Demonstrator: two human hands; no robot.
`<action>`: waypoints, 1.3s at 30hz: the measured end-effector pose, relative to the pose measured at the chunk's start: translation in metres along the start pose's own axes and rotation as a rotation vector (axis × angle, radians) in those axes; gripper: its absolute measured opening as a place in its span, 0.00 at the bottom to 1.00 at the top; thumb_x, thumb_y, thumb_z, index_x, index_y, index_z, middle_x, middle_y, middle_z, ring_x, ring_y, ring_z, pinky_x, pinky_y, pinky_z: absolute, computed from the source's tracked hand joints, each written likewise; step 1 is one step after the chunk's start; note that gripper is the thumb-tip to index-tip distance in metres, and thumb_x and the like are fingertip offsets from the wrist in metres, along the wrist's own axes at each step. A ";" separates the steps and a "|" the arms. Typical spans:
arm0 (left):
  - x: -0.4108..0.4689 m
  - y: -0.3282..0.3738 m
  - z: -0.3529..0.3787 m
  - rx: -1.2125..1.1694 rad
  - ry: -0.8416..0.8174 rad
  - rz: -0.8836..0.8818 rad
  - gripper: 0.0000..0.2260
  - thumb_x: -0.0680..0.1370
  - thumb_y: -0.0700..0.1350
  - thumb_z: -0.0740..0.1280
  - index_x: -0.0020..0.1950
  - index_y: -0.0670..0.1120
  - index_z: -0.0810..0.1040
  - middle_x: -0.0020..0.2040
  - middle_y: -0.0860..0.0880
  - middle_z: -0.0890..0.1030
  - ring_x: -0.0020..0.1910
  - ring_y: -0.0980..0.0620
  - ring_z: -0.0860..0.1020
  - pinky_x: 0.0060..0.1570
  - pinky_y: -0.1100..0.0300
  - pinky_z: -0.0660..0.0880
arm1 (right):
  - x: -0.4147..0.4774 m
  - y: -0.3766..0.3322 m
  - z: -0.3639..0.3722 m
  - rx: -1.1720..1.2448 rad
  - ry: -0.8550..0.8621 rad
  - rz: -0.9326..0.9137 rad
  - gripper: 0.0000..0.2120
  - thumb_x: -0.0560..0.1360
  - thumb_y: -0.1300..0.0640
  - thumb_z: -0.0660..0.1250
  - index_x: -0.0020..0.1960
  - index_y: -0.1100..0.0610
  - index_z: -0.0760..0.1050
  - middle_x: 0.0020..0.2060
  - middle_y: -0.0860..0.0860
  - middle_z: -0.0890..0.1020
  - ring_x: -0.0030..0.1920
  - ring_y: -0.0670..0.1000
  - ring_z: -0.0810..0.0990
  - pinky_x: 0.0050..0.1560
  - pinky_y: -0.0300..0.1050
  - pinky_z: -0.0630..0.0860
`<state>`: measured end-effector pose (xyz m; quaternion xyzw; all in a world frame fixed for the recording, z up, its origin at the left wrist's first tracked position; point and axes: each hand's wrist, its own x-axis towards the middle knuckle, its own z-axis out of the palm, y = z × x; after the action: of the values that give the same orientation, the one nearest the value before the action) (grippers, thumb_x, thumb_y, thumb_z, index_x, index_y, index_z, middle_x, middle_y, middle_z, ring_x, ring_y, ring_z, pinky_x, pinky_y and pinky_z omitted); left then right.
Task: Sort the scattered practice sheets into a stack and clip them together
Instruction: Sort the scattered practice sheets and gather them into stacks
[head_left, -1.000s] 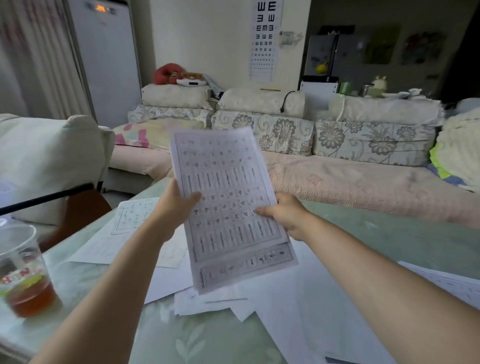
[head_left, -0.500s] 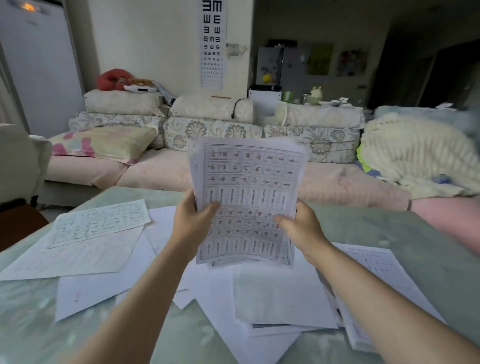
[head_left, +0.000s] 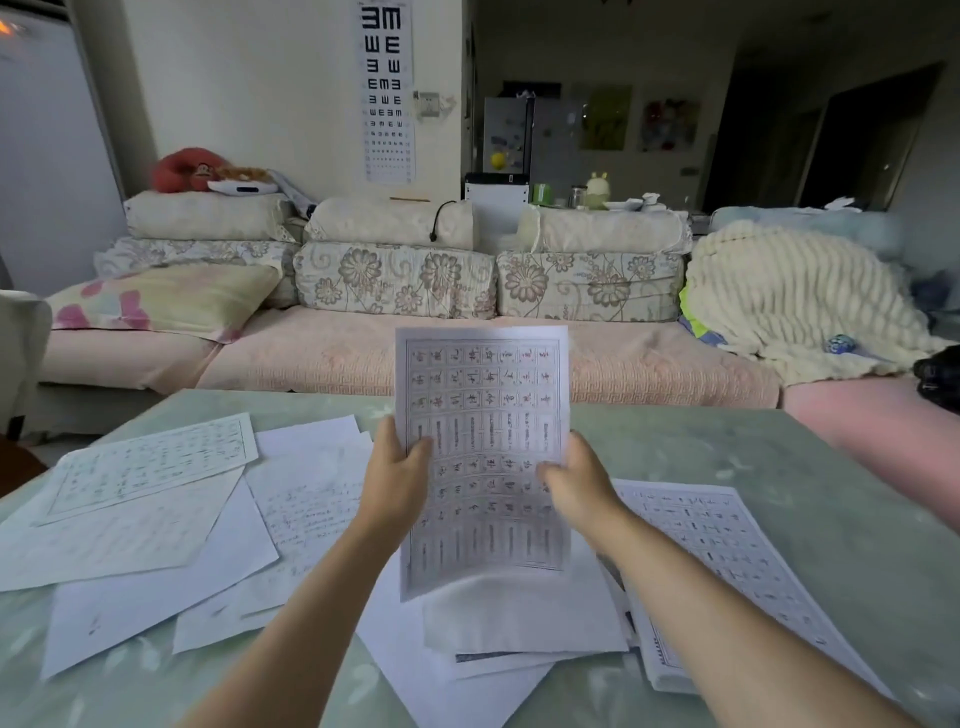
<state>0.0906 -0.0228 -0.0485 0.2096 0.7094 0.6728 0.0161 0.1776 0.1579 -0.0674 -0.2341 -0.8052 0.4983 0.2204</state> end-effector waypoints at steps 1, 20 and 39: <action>0.004 0.001 0.000 0.006 -0.025 -0.044 0.09 0.79 0.38 0.58 0.58 0.48 0.70 0.49 0.50 0.79 0.45 0.50 0.79 0.43 0.50 0.78 | 0.004 -0.003 -0.005 -0.013 0.030 0.023 0.14 0.77 0.65 0.60 0.59 0.52 0.69 0.50 0.49 0.79 0.49 0.49 0.78 0.46 0.46 0.74; 0.025 -0.083 0.033 0.594 -0.227 -0.562 0.09 0.73 0.44 0.70 0.44 0.41 0.72 0.44 0.44 0.76 0.39 0.47 0.75 0.31 0.61 0.69 | 0.010 0.065 0.002 -0.877 -0.214 0.349 0.22 0.76 0.55 0.64 0.68 0.58 0.67 0.64 0.58 0.72 0.66 0.59 0.69 0.60 0.47 0.70; 0.025 -0.082 0.038 0.478 -0.096 -0.580 0.16 0.73 0.36 0.63 0.62 0.41 0.74 0.45 0.46 0.75 0.49 0.44 0.76 0.52 0.52 0.78 | 0.004 0.074 -0.009 -0.406 -0.236 0.373 0.41 0.71 0.56 0.73 0.79 0.46 0.58 0.74 0.56 0.66 0.73 0.57 0.65 0.66 0.49 0.71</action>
<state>0.0569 0.0207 -0.1242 0.0293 0.8747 0.4451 0.1898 0.1910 0.1957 -0.1301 -0.3576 -0.8516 0.3826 -0.0217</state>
